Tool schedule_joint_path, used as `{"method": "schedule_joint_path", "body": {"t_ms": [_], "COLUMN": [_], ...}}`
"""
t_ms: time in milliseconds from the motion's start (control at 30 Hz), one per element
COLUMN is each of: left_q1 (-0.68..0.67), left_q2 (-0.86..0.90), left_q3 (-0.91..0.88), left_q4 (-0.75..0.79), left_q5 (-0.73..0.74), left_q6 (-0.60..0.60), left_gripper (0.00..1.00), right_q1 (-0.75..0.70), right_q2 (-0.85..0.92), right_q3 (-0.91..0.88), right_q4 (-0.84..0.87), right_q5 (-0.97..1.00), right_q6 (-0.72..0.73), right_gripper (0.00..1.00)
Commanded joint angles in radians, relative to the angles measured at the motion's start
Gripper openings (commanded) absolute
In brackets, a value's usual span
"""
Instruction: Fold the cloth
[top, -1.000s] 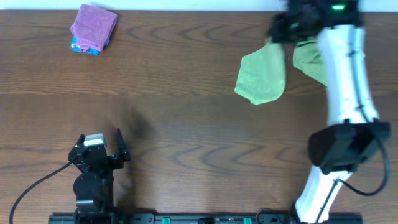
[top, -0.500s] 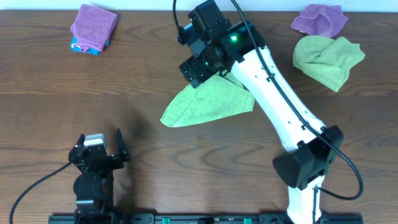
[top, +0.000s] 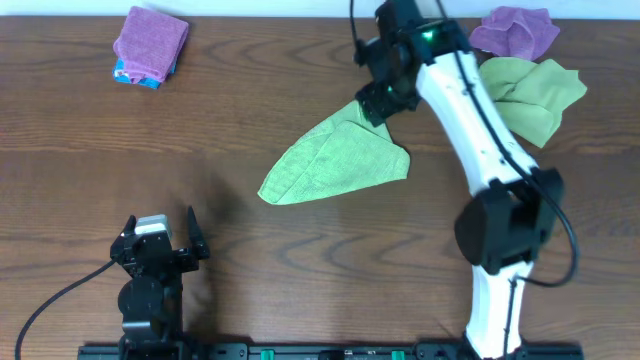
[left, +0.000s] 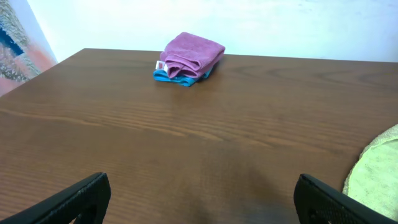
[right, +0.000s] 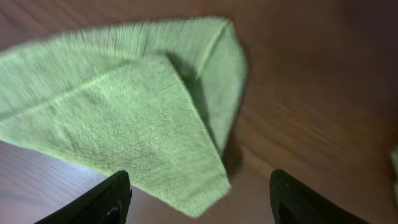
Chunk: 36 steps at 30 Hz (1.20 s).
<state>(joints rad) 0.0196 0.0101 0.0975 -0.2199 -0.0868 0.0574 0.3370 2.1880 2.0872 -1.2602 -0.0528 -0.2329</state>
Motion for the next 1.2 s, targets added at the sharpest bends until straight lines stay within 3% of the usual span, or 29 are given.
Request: {"method": "schedule_joint_path", "body": {"t_ms": [0,600,700,867,900,1167], "left_q1": [0.006,0.006,0.006,0.006,0.006,0.006], "left_q2": [-0.006,-0.006,-0.006,-0.006,-0.006,-0.006], "left_q3": [-0.028,-0.028,-0.028,-0.028,-0.028,-0.028], "left_q4": [-0.008,-0.008,-0.008,-0.008,-0.008,-0.008], "left_q5": [-0.017,-0.017,-0.017,-0.017,-0.017,-0.017], "left_q6": [0.014,0.014,0.014,0.014,0.014,0.014], "left_gripper": [0.95,0.95,0.95,0.95,0.95,0.95], "right_q1": [0.008,0.011,0.011,0.011,0.011,0.016], "right_q2": [0.063,0.241,0.241,0.241,0.241,0.227], "right_q3": [-0.010,-0.010,-0.010,-0.010,-0.010,0.046], "right_q4": [0.002,0.105,0.109,0.105,0.100,-0.077], "right_q5": [-0.064,-0.114,-0.125,-0.133,-0.145,-0.309], "right_q6": [-0.099,-0.127,-0.143,-0.142,-0.141,-0.068], "right_gripper": [0.69,0.62,0.50,0.05,0.01,0.01]}}
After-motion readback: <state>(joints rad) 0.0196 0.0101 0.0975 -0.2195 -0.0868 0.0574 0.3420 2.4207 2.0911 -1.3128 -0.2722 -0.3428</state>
